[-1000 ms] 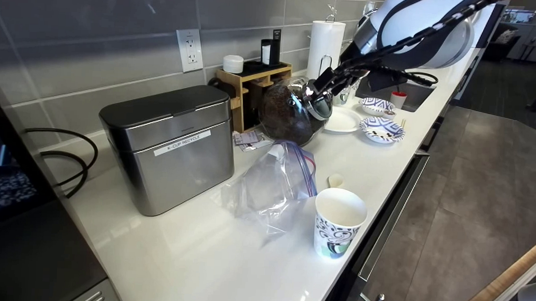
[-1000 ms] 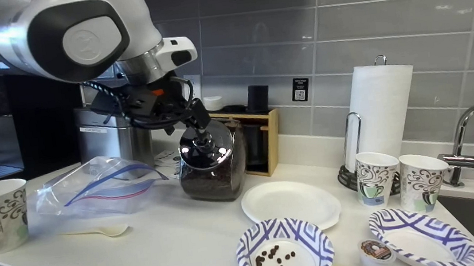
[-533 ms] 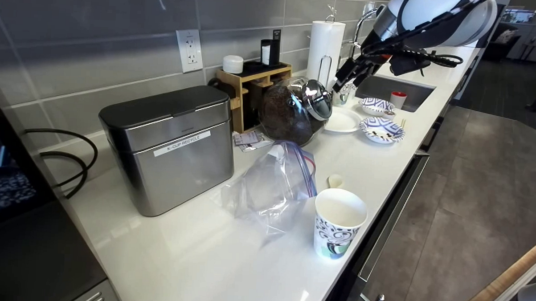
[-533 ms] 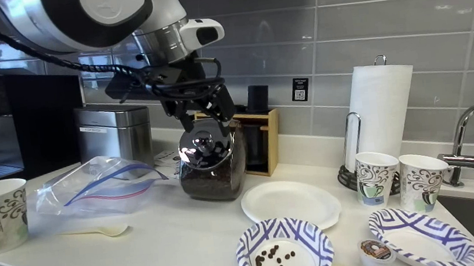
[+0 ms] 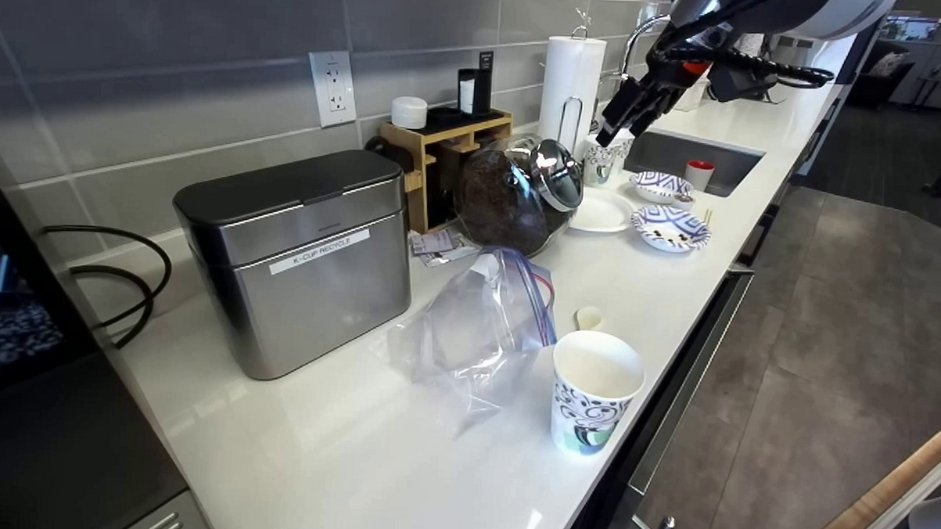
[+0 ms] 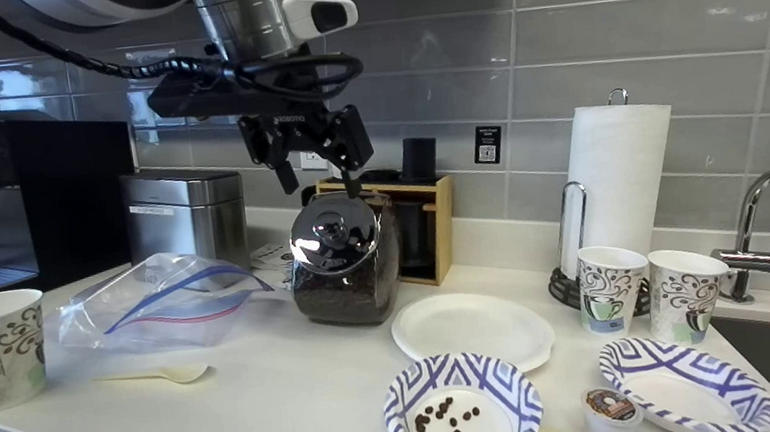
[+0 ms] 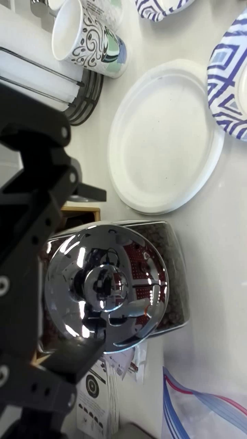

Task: Push the silver spoon into the glass container then place the silver lid on the container.

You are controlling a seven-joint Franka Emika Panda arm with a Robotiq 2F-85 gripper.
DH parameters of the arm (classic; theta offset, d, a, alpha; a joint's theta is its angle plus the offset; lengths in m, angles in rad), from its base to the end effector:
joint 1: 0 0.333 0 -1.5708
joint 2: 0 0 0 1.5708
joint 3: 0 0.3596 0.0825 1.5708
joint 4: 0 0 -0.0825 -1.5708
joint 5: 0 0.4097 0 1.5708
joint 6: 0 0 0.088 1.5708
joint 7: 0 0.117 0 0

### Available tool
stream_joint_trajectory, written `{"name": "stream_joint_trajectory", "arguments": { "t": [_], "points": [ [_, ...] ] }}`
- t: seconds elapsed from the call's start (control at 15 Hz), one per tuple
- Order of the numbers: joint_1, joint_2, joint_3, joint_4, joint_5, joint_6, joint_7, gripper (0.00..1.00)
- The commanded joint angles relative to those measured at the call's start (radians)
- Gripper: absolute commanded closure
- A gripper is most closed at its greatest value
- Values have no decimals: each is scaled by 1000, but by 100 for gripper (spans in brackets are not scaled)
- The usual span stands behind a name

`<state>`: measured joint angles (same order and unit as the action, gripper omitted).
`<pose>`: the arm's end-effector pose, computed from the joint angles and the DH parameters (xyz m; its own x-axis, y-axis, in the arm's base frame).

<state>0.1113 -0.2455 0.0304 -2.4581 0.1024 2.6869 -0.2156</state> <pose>0.4971 0.0685 0.4586 0.8530 0.2486 0.4590 0.2678 -0.9632 0.0242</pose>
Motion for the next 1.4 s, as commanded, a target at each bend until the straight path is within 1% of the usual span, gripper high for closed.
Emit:
{"name": "stream_joint_trajectory", "arguments": {
  "t": [0.0,0.4,0.6,0.93,1.07,1.13,1.33],
  "points": [
    [8,-57,-18,5,2,-116,-25,0],
    [-42,-122,-5,32,-94,-309,36,0],
    [-44,-148,-9,45,-103,-376,26,0],
    [-42,-183,-8,52,-108,-408,24,0],
    [-41,-193,-9,52,-107,-403,22,0],
    [-35,-172,-16,52,-92,-372,12,0],
    [-35,-174,-16,53,-92,-372,12,0]
  ]
}}
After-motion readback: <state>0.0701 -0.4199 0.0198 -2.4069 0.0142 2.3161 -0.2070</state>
